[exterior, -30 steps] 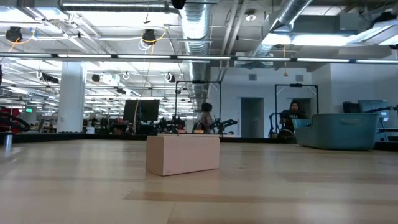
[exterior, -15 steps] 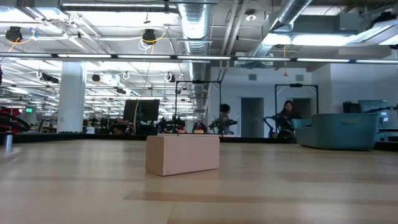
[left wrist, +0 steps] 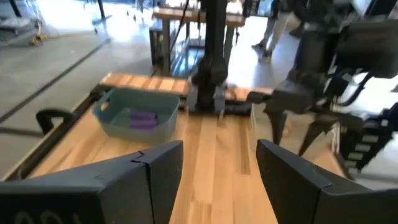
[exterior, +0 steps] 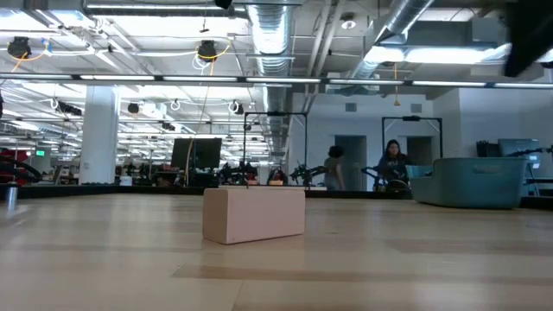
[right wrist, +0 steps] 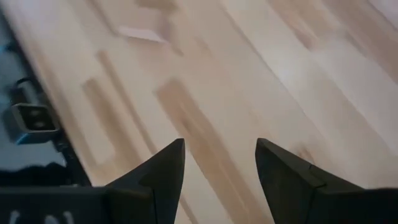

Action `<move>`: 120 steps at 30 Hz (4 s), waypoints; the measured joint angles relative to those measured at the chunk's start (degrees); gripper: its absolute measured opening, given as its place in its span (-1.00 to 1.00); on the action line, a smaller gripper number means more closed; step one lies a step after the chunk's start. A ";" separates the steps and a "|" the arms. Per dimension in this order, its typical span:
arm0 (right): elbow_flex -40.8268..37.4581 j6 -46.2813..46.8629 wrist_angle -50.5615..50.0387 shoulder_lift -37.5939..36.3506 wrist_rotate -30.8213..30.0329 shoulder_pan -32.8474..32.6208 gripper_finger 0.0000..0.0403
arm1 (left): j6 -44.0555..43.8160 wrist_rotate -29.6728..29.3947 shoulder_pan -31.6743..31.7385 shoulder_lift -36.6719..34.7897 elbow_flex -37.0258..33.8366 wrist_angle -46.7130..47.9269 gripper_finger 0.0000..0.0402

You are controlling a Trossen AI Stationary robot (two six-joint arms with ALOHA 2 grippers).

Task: Sort & place blocks by color
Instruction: Put the light brown block into the gray bin, then return to Home Position

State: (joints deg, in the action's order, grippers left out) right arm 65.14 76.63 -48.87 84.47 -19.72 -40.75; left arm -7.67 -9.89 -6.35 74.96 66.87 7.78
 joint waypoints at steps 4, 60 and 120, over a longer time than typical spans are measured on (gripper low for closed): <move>0.02 -15.13 10.77 3.67 0.06 3.27 0.08 | -0.87 0.00 0.00 0.00 0.00 4.56 -0.03; 15.19 -65.92 24.10 32.55 21.63 20.30 -0.43 | -12.50 -12.59 -3.41 -3.02 0.02 19.90 -0.03; -9.40 13.09 -7.48 -13.92 -7.21 -21.42 0.09 | 2.67 -36.36 -10.05 -29.75 -6.82 -5.25 -0.03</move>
State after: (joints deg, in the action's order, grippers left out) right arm 55.75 89.72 -56.35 70.55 -26.94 -62.17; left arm -5.00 -46.25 -16.40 45.20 60.05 2.53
